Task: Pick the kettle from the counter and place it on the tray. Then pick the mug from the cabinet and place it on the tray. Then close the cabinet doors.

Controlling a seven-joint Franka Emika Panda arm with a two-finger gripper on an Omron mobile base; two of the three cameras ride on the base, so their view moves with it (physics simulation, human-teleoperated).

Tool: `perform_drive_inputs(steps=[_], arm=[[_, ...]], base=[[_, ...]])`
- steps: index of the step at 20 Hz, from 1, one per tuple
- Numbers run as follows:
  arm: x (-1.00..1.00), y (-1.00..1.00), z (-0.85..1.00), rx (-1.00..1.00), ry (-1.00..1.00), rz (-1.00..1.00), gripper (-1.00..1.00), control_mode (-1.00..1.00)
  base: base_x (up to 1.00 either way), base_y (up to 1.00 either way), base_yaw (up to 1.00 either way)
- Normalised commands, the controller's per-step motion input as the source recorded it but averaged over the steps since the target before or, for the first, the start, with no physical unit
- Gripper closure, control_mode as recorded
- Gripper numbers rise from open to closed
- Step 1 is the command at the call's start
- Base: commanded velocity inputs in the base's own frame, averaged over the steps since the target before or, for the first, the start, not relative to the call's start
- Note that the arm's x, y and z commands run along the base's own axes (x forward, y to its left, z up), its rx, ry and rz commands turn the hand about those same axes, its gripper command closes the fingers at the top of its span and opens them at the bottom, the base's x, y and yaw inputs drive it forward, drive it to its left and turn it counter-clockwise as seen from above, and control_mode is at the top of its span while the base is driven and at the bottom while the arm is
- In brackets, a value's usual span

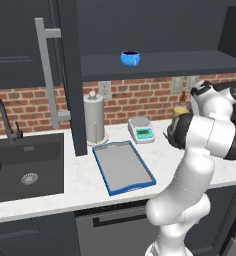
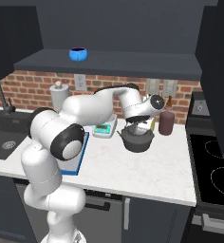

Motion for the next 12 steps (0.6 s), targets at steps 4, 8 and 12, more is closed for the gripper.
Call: perform_drive_inputs(steps=[4,8,12], arm=[[0.31,0.00,-0.12,0.00,0.00,0.00,-1.00,-1.00],[0.22,0.00,-0.17,0.00,0.00,0.00,-1.00,-1.00],[0.19,0.00,-0.20,0.00,0.00,0.00,-1.00,-1.00]], base=[[0.00,0.00,0.00],[0.00,0.00,0.00],[0.00,0.00,0.00]])
